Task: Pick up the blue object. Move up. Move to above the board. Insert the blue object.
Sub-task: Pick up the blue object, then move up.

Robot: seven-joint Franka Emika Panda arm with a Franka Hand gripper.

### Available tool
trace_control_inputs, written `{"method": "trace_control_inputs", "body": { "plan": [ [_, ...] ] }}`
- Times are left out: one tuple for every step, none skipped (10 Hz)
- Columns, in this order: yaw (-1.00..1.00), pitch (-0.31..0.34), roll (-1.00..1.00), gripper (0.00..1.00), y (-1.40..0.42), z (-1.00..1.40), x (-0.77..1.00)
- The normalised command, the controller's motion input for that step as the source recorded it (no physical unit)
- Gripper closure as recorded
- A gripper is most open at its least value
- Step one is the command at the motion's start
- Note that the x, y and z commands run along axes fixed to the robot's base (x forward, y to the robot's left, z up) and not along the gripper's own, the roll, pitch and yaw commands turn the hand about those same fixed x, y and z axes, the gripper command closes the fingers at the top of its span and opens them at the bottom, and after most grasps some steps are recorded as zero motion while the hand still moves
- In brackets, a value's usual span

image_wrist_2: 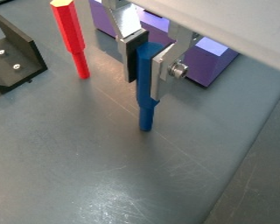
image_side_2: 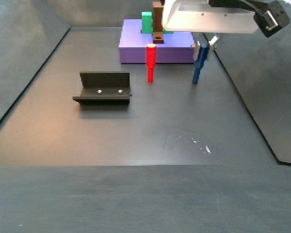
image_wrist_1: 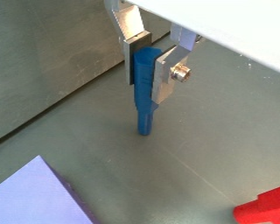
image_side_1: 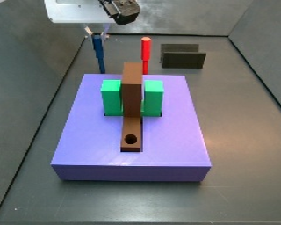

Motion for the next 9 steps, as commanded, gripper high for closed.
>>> {"method": "trace_control_inputs", "body": {
  "plan": [
    [0.00, 0.000, 0.00, 1.00, 0.00, 0.00, 0.00],
    [0.00, 0.000, 0.00, 1.00, 0.00, 0.00, 0.00],
    [0.00, 0.000, 0.00, 1.00, 0.00, 0.00, 0.00],
    [0.00, 0.000, 0.00, 1.00, 0.00, 0.00, 0.00],
    [0.00, 0.000, 0.00, 1.00, 0.00, 0.00, 0.00],
    [0.00, 0.000, 0.00, 1.00, 0.00, 0.83, 0.00],
    [-0.04, 0.041, -0.01, 1.00, -0.06, 0.76, -0.11],
    [-0.04, 0.040, -0.01, 1.00, -0.05, 0.64, -0.12],
    [-0.01, -0.007, -0.02, 1.00, -0.03, 0.28, -0.06]
  ]
}}
